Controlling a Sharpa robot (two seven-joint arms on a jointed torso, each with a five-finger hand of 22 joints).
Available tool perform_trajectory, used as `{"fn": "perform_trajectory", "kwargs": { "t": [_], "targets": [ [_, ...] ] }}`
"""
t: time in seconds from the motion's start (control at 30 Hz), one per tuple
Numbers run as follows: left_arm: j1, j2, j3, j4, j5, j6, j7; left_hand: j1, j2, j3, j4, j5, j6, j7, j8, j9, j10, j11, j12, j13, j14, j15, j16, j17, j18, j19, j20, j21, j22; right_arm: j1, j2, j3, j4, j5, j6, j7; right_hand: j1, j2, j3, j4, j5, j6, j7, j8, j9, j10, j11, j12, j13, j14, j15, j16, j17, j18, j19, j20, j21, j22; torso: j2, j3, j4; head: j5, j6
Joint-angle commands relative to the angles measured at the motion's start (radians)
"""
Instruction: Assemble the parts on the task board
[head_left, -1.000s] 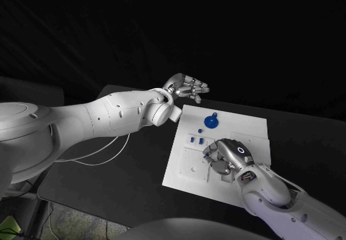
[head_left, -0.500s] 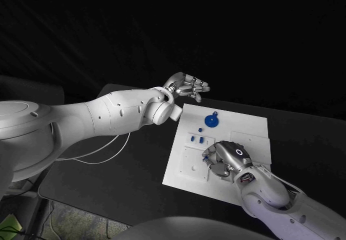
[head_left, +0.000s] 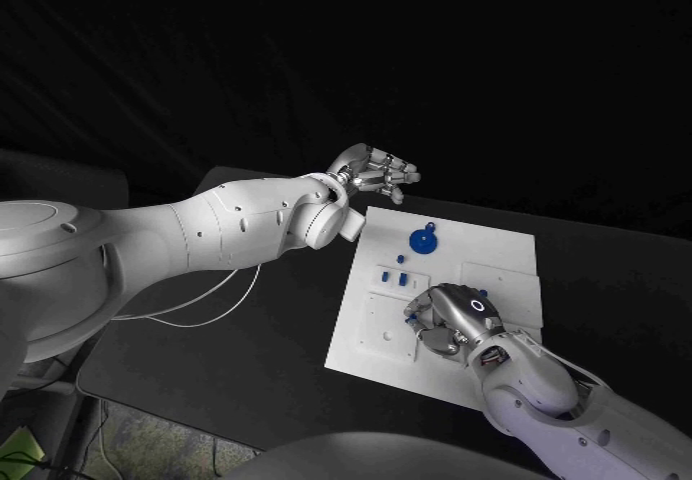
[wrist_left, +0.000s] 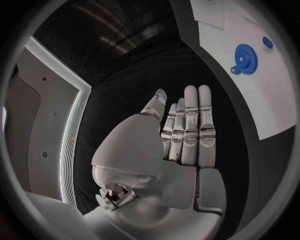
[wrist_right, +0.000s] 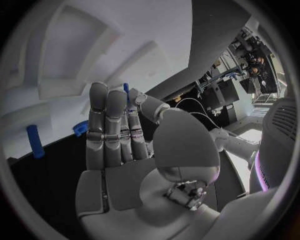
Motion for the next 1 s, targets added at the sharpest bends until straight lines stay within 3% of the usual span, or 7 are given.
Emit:
{"fn": "perform_trajectory", "kwargs": {
  "t": [0.03, 0.53, 1.0],
  "targets": [
    [0.001, 0.002, 0.0, 0.001, -0.002, 0.015, 0.005, -0.007, 0.0, -0.001, 0.005, 0.006, -0.001, -0.001, 0.002, 0.0, 0.0, -0.001, 0.001, -0.001, -0.007, 0.002, 0.004, 0.0, 0.006, -0.003, 0.001, -0.001, -0.001, -0.001, 0.001, -0.002, -0.003, -0.01, 0.018, 0.006, -0.001, -0.001, 0.001, -0.001, 0.003, 0.006, -0.001, -0.001, -0.001, 0.056, -0.045, 0.003, 0.007, -0.002, -0.008, -0.004, 0.002, 0.023, 0.007, -0.002, -0.005, 0.003, 0.0, -0.0001, 0.0, 0.0, -0.001],
    [0.001, 0.003, 0.0, 0.001, -0.002, 0.021, 0.002, -0.007, 0.0, 0.001, 0.006, 0.006, -0.002, -0.001, 0.002, 0.0, -0.001, 0.0, 0.001, -0.001, -0.007, 0.002, 0.005, 0.0, 0.007, -0.003, 0.001, -0.001, -0.002, -0.001, 0.008, -0.018, -0.016, -0.03, 0.018, -0.008, -0.002, -0.001, 0.001, -0.002, 0.003, 0.005, -0.001, -0.001, -0.001, 0.055, -0.045, 0.004, 0.007, -0.003, -0.008, -0.005, 0.001, 0.022, 0.01, -0.002, -0.016, 0.01, 0.0, 0.0006, -0.0003, -0.002, -0.002],
    [0.001, 0.005, 0.0, -0.001, -0.002, 0.028, 0.0, -0.007, -0.001, 0.002, 0.007, 0.005, -0.003, 0.0, 0.002, 0.0, -0.003, 0.0, 0.001, -0.001, -0.008, 0.002, 0.006, -0.001, 0.007, -0.003, 0.001, -0.001, -0.003, 0.0, 0.012, -0.025, -0.011, -0.042, 0.022, -0.017, -0.004, -0.002, 0.002, -0.003, 0.003, 0.005, -0.001, -0.001, -0.002, 0.055, -0.045, 0.003, 0.007, -0.003, -0.008, -0.005, 0.001, 0.021, 0.013, -0.002, -0.028, 0.02, 0.0, 0.0001, 0.0002, -0.004, 0.001]
  ]
}}
